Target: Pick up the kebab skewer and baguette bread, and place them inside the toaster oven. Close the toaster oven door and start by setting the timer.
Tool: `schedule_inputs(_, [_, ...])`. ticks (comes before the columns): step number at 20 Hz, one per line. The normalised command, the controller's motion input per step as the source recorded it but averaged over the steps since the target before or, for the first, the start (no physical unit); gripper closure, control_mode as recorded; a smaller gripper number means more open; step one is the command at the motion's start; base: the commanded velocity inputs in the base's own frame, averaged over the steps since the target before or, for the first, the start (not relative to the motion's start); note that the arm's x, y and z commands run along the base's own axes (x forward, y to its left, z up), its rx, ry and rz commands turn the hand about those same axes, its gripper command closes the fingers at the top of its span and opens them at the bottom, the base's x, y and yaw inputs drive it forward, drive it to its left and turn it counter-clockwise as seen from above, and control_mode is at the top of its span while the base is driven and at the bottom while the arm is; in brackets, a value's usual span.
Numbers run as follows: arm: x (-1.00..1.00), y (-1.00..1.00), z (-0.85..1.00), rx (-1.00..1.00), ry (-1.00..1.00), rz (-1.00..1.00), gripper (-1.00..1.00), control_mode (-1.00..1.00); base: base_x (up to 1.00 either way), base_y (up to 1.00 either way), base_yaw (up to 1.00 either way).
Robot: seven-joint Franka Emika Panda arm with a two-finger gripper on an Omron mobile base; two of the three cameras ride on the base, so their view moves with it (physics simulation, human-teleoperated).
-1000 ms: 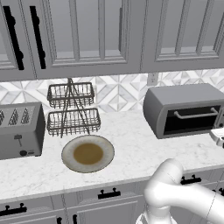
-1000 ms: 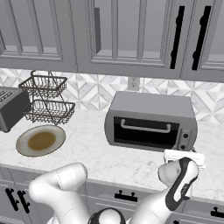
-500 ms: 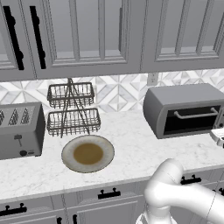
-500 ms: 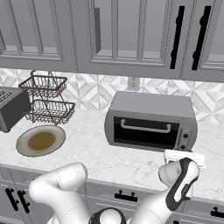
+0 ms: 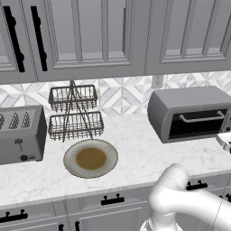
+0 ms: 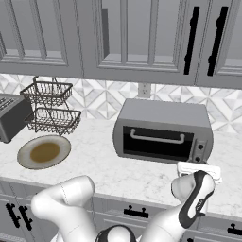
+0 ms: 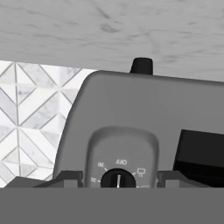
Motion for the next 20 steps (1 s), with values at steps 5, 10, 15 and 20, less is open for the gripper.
schedule_inputs(5, [-0.21,-0.15,0.0,0.0,0.0,0.0,1.0,-1.0,0.0,0.0,0.0])
schedule_inputs(10, [-0.19,-0.4,0.0,0.0,0.0,0.02,1.0,-1.0,0.0,0.0,0.0])
schedule_inputs(15, [-0.04,-0.38,0.0,0.0,0.0,0.05,1.0,-1.0,0.0,0.0,0.0])
schedule_inputs(20, [-0.09,-0.53,0.03,0.0,0.0,0.09,1.0,-1.0,0.0,0.0,0.0])
